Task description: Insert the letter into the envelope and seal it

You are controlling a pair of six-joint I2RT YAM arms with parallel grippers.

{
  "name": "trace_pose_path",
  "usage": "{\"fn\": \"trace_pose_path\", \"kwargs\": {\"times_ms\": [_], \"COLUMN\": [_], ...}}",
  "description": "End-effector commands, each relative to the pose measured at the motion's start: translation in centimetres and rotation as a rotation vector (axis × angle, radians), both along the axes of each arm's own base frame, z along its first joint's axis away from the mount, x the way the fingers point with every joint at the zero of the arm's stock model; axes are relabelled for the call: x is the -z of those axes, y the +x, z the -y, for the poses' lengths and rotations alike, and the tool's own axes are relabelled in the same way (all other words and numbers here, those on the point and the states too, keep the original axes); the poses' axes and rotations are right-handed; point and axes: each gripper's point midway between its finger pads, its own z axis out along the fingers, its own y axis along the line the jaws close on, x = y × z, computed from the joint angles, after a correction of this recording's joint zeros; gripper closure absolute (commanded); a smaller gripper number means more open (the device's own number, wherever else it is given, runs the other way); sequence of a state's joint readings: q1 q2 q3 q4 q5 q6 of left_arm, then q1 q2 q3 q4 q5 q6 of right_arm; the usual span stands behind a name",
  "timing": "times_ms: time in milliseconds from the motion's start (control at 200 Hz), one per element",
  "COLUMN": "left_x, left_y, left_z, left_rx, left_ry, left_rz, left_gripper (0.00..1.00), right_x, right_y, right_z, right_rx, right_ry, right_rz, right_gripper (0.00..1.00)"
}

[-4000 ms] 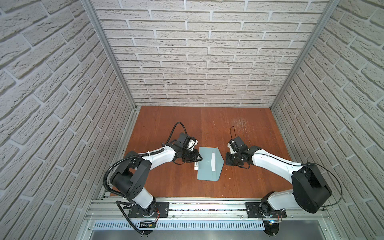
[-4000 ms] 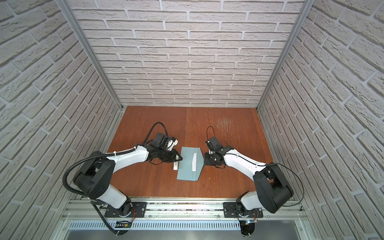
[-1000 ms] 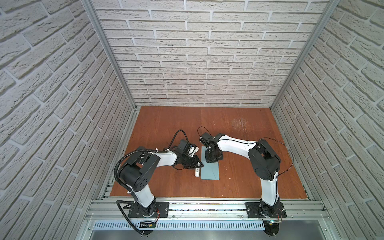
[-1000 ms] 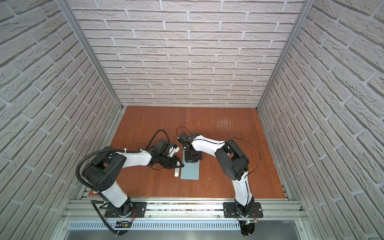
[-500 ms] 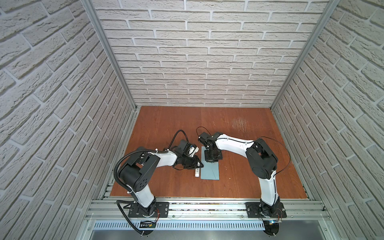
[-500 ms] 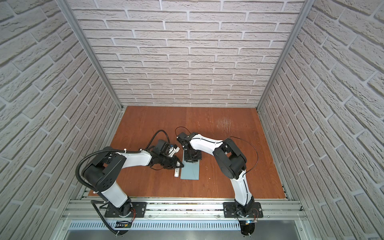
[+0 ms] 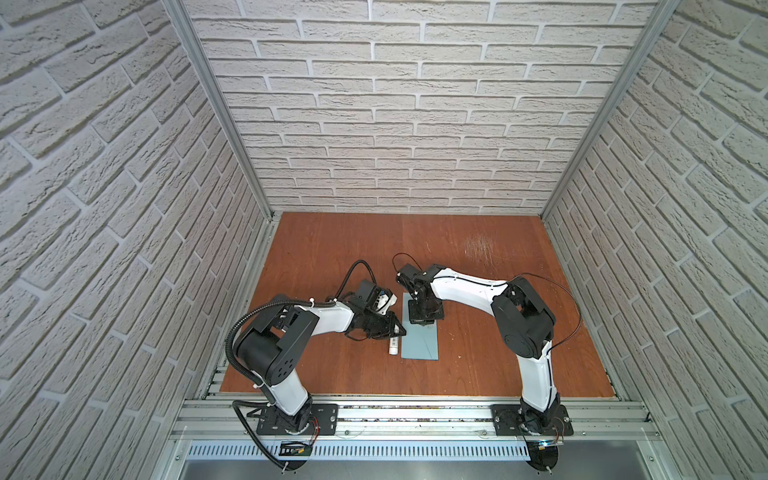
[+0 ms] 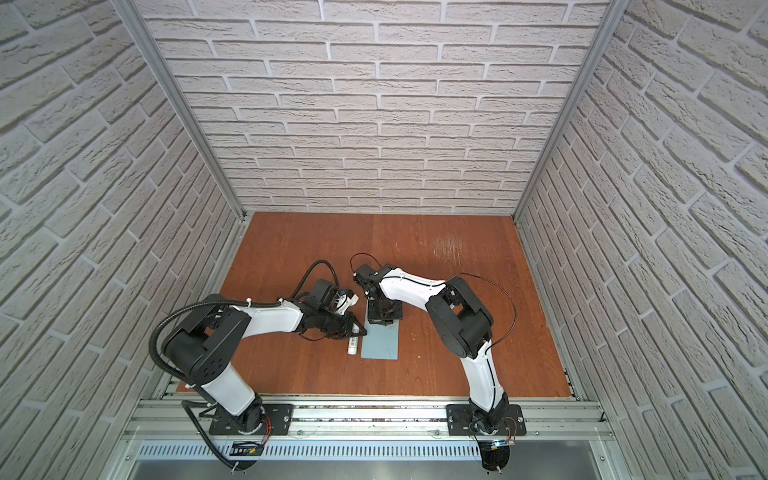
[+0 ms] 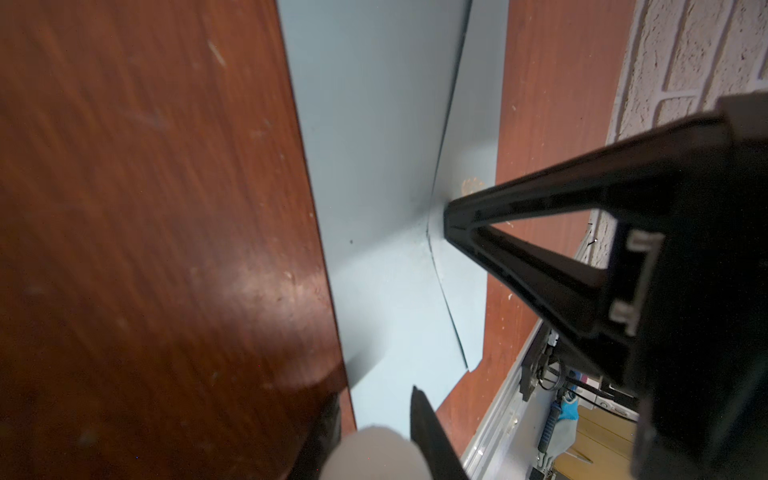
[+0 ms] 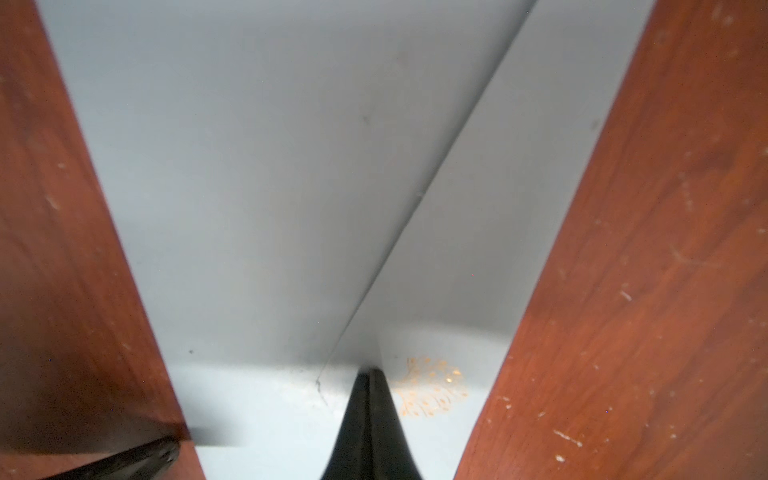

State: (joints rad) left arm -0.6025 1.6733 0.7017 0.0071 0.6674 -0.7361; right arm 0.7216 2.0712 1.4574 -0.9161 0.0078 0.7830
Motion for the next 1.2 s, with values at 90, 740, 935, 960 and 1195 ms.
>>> {"fn": "trace_pose_path", "kwargs": {"times_ms": [90, 740, 935, 960, 1195], "left_x": [-0.4, -0.3, -0.2, -0.2, 0.0], "left_y": [-0.4, -0.5, -0.5, -0.5, -0.5], "left_z": [-0.3, -0.6, -0.6, -0.6, -0.8], "left_rx": [0.008, 0.003, 0.003, 0.003, 0.001], "left_ry": [0.005, 0.018, 0.017, 0.017, 0.019], "left_rz": [0.019, 0.019, 0.018, 0.018, 0.016], "left_gripper": [1.0, 1.0, 1.0, 1.0, 1.0], "right_x": [9.9, 10.5, 10.6, 10.7, 11.0], "right_y": [-4.2, -4.4, -4.5, -4.5, -4.7], "right_z": [-3.9, -3.3, -4.0, -4.0, -3.6], "right_rx": [-0.003, -0.003, -0.002, -0.003, -0.007], "right_ry": [0.153, 0.123, 0.133, 0.129, 0.097], "right_rz": [-0.199, -0.213, -0.223, -0.224, -0.228], "right_gripper": [0.92, 0.95, 0.86, 0.84, 0.88]}}
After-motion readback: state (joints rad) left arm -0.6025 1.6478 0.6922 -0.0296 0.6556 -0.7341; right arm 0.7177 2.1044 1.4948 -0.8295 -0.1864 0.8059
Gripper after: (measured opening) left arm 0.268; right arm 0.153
